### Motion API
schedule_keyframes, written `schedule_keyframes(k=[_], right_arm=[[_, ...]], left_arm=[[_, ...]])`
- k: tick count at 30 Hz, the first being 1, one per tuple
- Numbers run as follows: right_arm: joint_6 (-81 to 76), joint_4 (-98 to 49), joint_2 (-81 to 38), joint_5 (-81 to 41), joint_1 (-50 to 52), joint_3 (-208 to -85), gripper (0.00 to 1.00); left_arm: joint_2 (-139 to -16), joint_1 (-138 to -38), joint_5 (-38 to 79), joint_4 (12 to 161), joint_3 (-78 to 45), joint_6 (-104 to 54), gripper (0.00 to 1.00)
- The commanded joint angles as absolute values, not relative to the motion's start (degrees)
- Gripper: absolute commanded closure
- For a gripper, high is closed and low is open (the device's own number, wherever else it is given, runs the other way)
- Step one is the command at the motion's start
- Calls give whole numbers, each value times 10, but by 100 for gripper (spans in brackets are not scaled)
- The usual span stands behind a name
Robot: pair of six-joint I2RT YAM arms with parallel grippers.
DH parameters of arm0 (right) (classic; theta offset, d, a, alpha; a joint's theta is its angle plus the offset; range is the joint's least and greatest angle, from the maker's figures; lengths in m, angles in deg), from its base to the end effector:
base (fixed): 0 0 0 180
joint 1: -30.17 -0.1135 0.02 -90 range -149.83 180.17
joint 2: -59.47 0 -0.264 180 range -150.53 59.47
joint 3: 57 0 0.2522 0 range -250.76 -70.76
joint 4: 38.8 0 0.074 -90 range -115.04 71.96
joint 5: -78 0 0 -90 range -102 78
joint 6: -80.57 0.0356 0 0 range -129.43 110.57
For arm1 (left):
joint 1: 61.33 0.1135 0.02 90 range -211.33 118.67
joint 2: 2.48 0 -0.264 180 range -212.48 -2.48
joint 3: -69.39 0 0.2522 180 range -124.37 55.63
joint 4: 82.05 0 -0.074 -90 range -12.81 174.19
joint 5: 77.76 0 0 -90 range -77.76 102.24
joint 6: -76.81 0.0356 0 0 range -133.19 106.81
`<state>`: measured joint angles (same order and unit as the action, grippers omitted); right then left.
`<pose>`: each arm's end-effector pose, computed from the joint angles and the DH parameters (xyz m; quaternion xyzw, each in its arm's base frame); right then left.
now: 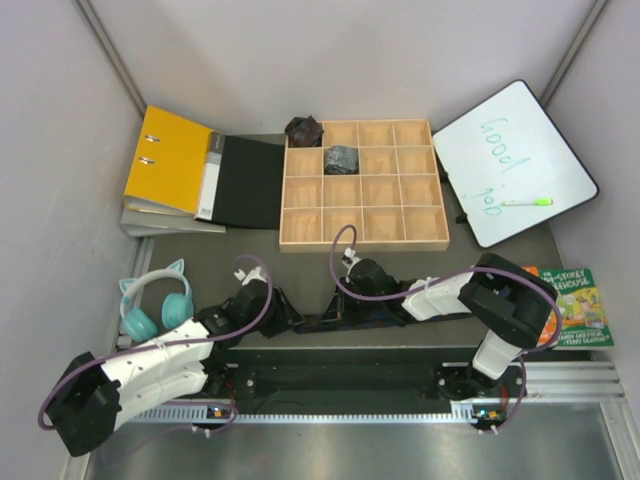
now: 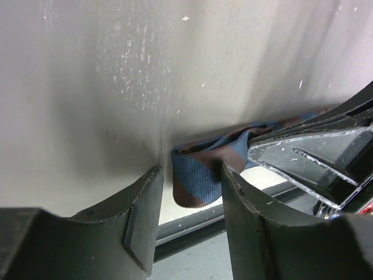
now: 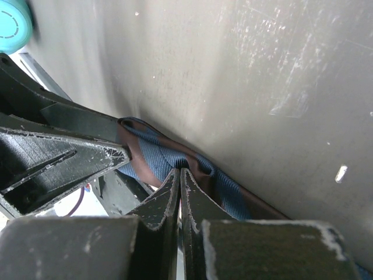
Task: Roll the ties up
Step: Roll the tie at the center of the board.
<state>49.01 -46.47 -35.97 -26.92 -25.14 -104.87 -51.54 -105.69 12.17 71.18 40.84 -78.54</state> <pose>0.1623 0.2505 0.1206 -0.0304 0.8994 0.4159 0.1309 0.1127 -0.1101 0.1440 -0.1699 0.9157 -0.2975 0.2101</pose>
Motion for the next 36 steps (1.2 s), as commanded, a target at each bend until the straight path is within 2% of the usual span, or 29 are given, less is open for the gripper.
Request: schedule_keyframes(k=[1,9,10,13,17,19,29,36], right_arm=[[485,-456,-371,-269,-248,-1034,100],[486,-462,-377,-270,-248,-1032,100],[487,-463,-377,-270,-248,-1032,100],[488,-466,-377,-271,-248,-1030,100],[489,-468,-376,-274,-248,-1030,100],[492,-468,-371,-277,-248,-1032,100],[480,-400,-316,-278,-249,-1078,100],[479,-391,-336,-282,-256,-1114,100]], left_arm=[[-526,-1061,107,755,420,-795,53],[-549,-1066,112,787,421,-798,62],[-553,-1067,112,787,420,-797,67],[-556,-1069,116,786,420,-797,75],[-546,-1069,119,768,413,-794,94],[-537,-1069,115,737,399,-784,99],[-531,-1069,46,527,268,-720,100],[-543,-1069,20,465,225,-694,100]])
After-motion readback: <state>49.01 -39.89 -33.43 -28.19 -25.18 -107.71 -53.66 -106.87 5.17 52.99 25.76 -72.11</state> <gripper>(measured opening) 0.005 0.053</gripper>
